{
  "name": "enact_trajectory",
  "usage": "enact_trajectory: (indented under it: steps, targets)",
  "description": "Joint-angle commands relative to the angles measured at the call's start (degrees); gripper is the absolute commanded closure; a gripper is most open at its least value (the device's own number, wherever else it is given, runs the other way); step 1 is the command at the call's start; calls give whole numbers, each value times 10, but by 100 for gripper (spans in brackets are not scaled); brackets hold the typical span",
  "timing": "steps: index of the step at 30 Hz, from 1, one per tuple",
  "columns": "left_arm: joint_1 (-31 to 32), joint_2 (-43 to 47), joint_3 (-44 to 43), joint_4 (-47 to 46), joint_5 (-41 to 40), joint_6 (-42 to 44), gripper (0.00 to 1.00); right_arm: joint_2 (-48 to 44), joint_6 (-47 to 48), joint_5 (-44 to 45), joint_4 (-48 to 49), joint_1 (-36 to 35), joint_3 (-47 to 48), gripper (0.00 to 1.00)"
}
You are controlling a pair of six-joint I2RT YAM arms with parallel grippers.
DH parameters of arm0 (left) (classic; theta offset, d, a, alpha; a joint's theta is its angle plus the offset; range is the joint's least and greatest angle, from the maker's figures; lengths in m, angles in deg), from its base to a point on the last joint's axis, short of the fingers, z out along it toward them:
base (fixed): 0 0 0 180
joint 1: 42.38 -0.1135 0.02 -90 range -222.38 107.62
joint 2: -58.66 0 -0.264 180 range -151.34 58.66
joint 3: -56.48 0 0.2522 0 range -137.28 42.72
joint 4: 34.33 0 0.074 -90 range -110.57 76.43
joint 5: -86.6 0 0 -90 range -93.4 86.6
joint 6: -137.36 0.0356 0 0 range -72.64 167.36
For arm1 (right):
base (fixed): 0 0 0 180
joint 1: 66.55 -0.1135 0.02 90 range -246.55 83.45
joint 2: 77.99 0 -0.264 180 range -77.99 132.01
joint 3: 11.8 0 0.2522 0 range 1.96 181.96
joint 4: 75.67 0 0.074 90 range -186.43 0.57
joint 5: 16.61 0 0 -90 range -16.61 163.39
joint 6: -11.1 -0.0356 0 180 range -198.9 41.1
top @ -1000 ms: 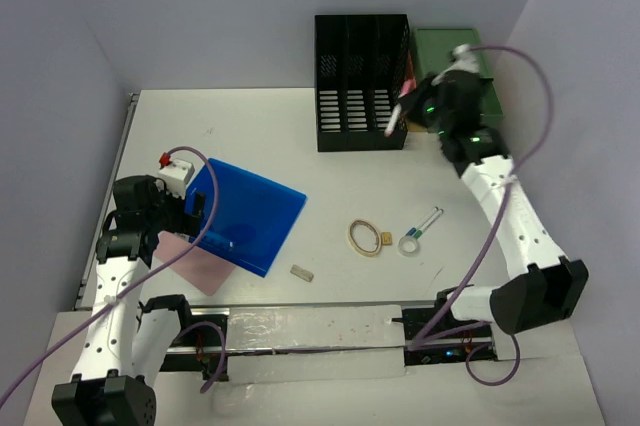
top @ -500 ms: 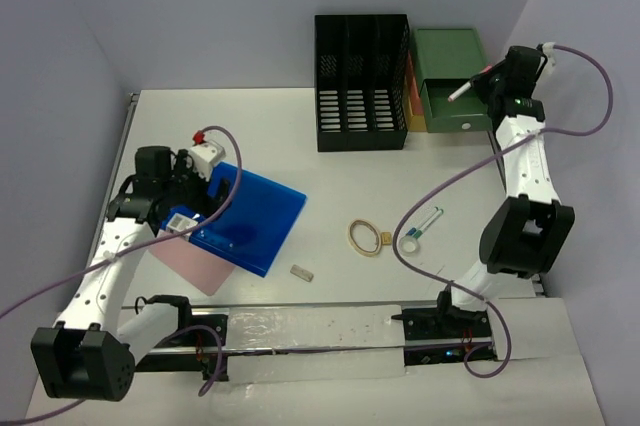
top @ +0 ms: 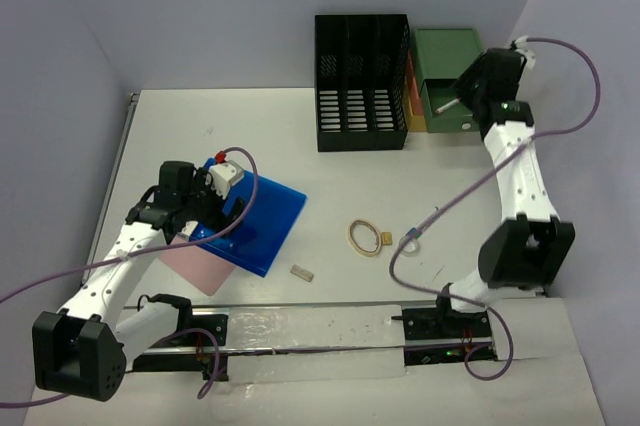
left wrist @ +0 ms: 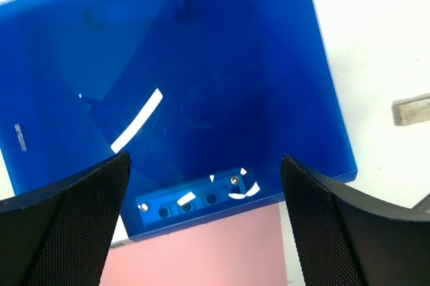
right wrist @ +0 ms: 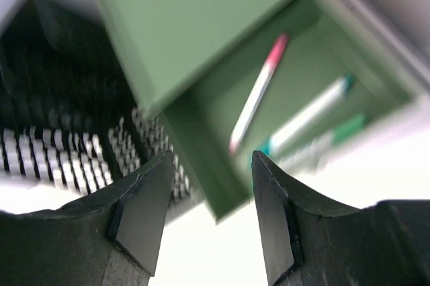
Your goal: Organize the desk
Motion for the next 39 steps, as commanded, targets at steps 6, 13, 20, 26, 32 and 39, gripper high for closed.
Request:
enact_trajectory:
  steps: [6,13,20,26,32,39]
  targets:
    - [1,40,22,-55,-65,-21,1,-283,-1,108,20,-154,-344,46]
    - [1,49,27,-59,-61,-24,1,-310,-53,63,17,-163,-512,48]
    - [1,67,31,-63,-64,-23,1,-207,-83,28,73,-168,-535,49]
    - [1,72,35,-64,-65,-20,1,-149,-89,60,66,-166,-523,49]
    - [1,66,36,-66,-65,-19,1,-172,-90,105,61,-167,-542,49]
    - [1,59,36,-65,-62,-18,1,-181,-86,115,46,-166,-534,48]
